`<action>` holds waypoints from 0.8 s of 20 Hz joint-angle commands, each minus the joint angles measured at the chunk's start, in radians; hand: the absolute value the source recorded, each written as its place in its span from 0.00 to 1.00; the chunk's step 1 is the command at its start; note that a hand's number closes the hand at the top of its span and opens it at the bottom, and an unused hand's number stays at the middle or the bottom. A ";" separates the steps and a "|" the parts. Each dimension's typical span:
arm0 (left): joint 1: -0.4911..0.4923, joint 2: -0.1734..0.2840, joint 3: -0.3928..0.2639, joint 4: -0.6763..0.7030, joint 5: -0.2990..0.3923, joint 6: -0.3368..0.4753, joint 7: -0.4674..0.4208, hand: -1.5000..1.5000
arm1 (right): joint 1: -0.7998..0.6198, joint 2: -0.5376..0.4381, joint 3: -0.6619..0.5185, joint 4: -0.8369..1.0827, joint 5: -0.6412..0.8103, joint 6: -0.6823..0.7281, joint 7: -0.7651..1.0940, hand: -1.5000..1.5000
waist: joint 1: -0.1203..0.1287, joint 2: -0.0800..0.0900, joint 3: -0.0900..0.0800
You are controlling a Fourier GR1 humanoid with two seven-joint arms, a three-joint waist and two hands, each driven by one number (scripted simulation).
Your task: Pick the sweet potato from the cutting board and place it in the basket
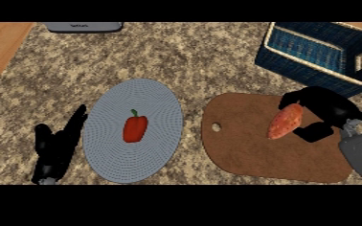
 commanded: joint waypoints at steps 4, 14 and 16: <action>0.025 -0.024 -0.017 0.053 0.006 -0.007 0.091 0.50 | -0.031 -0.006 0.023 0.034 0.099 -0.066 -0.088 1.00 | 0.002 0.012 -0.015; 0.022 -0.013 -0.029 0.033 -0.007 -0.044 0.070 0.50 | -0.209 0.346 -0.003 0.125 0.212 -0.125 0.510 1.00 | 0.052 0.019 -0.021; 0.015 -0.004 -0.013 0.039 -0.002 -0.047 0.061 0.50 | -0.271 0.424 -0.014 0.149 0.253 -0.155 0.666 1.00 | 0.066 0.020 -0.022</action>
